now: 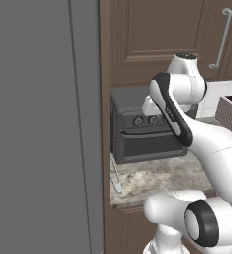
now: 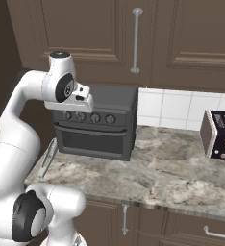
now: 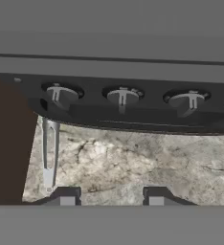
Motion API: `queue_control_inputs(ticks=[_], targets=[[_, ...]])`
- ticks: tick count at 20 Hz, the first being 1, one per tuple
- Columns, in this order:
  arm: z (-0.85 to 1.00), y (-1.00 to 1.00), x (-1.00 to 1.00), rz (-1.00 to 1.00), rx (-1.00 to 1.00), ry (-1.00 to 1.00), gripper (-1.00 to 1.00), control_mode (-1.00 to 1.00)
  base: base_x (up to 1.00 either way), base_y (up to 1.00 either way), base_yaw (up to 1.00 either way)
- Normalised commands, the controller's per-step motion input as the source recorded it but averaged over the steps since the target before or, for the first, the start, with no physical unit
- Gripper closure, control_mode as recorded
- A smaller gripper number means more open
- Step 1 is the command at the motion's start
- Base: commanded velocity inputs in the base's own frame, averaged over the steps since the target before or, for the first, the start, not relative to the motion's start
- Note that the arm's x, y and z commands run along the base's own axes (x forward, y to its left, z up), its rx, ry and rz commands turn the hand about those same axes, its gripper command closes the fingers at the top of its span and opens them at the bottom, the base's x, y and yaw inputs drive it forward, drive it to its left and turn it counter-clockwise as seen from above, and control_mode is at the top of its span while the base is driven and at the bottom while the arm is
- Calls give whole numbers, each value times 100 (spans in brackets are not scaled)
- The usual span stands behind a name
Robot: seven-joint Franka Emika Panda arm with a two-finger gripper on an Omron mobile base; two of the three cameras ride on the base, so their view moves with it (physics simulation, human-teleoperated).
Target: Pick up the tongs from the counter and place them near the plate next to the oven.
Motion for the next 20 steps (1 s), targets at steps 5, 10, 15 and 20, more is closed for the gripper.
queue_control_inputs(ticks=[5, 10, 15, 20], targets=[[0, 0, 0, 0, -1, 0, -100, -100, 0, 0, 0], [-2, 9, -35, 17, -5, -7, -100, -100, 0, 0, 0], [-10, 15, -64, 28, 1, -22, -100, -100, 0, 0, 0], [-15, 13, -44, 12, 15, -14, -100, -100, 0, 0, 0]])
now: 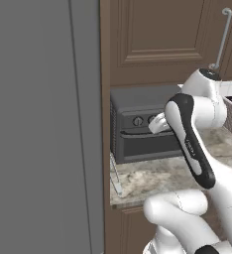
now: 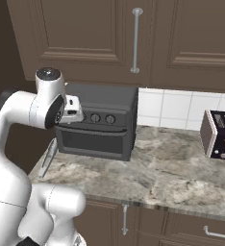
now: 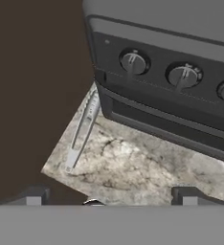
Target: Pick up the tongs from the counter and place them near the plate next to the oven.
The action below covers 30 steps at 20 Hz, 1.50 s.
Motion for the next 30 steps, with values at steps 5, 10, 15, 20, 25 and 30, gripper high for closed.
queue_control_inputs(ticks=[5, 10, 15, 20, 25, 30], targets=[[-27, 27, -14, 0, 14, 2, -100, -100, 0, 0, 0], [-16, 18, 9, -9, 28, 19, -100, -100, 0, 0, 0], [-21, 18, 6, -18, 29, 43, -100, -100, 0, 0, 0], [-29, 22, 12, -10, 10, 53, -100, -100, 0, 0, 0], [-47, 23, 6, 0, -3, 20, -100, -100, 0, 0, 0], [-68, 28, 3, 0, -13, -5, -100, -100, 0, 0, 0]])
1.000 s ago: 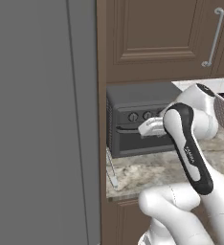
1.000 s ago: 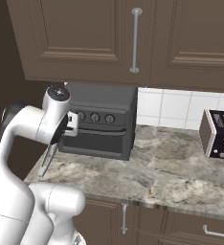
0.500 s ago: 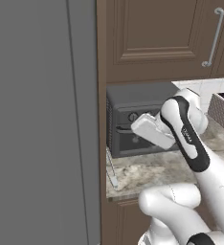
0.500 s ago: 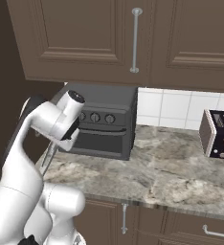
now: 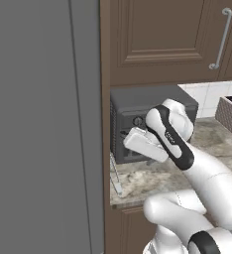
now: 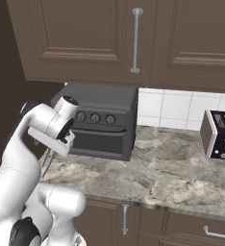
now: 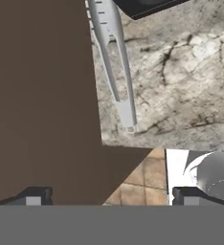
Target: Pick up the tongs from the counter and place them near the plate next to the oven.
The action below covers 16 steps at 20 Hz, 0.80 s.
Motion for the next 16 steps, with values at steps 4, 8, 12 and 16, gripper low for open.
queue_control_inputs(ticks=[4, 8, 12, 16], targets=[[-75, 16, 7, -3, -3, -21, -100, -100, 0, 0, 0], [-59, 7, 24, -6, 0, -17, -100, -100, 0, 0, 0], [-57, 7, 22, -4, 0, -6, -100, -100, 0, 0, 0], [-32, 17, 44, -5, 0, 2, -100, -100, 0, 0, 0]])
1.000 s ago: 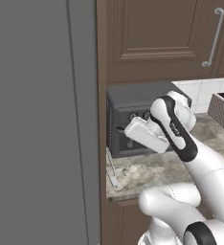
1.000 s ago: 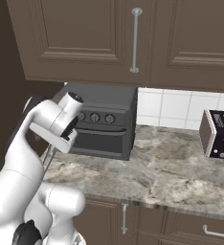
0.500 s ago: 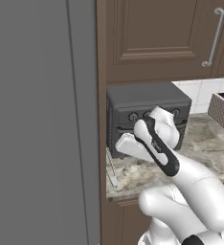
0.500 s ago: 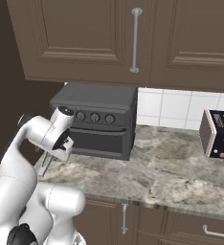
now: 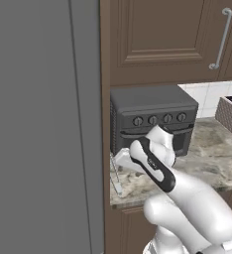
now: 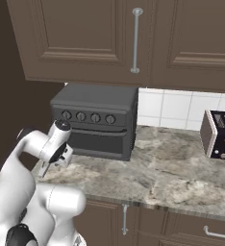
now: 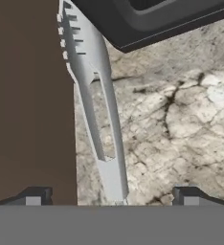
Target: Pick up the tongs from the counter and place them near the plate next to the oven.
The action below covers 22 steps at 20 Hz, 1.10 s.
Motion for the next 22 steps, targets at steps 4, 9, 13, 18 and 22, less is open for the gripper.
queue_control_inputs(ticks=[4, 9, 13, 18, 22], targets=[[-5, 21, 51, -1, -2, 2, -100, -100, 0, 0, 0], [-13, 20, 38, -1, -5, 0, -100, -100, 0, 0, 0], [-41, 11, 17, 0, -12, 0, -100, -100, 0, 0, 0], [-48, 7, 17, 0, -10, 0, -100, -100, 0, 0, 0], [-41, 5, 16, 0, -6, -1, -100, -100, 0, 0, 0]])
